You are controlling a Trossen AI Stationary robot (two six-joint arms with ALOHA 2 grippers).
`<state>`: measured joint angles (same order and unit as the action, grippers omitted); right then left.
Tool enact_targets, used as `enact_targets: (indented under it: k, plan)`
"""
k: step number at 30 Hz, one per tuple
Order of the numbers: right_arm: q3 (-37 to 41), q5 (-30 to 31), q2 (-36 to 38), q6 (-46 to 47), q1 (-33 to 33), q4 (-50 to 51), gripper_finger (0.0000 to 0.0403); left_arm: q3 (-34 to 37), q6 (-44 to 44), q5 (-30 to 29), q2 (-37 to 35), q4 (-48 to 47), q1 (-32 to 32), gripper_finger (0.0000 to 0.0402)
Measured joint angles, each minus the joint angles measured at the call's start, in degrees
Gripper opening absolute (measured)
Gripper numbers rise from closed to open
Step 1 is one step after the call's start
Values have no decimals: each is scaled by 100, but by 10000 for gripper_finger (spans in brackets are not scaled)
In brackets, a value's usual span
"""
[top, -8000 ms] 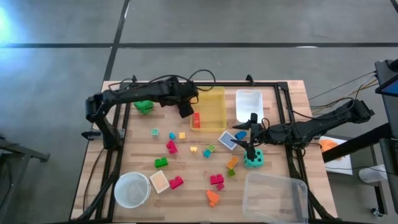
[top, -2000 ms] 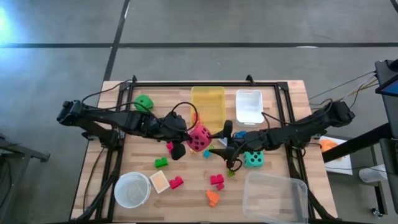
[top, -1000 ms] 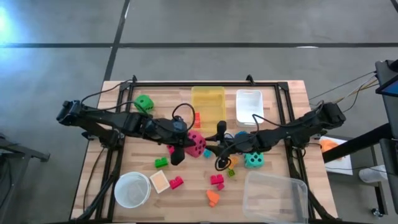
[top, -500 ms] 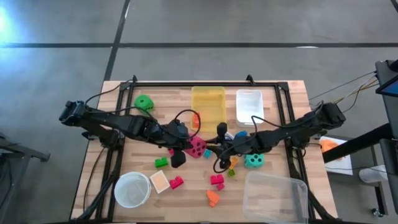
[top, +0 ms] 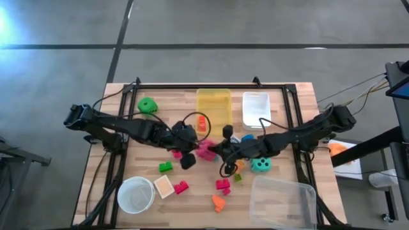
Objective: Pick & Place Toys
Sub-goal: Put the red dice into the transparent bin
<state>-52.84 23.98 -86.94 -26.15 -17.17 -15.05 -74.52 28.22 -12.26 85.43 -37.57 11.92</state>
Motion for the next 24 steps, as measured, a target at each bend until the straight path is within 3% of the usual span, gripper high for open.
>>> enact_targets:
  k: [17,24]
  plan:
    - [-146,-4,20,301,-15,425,7,6,-37,5,-15,-393,0,0]
    - [-138,-449,17,378,-20,460,8,5,74,-235,-20,-658,-2,0]
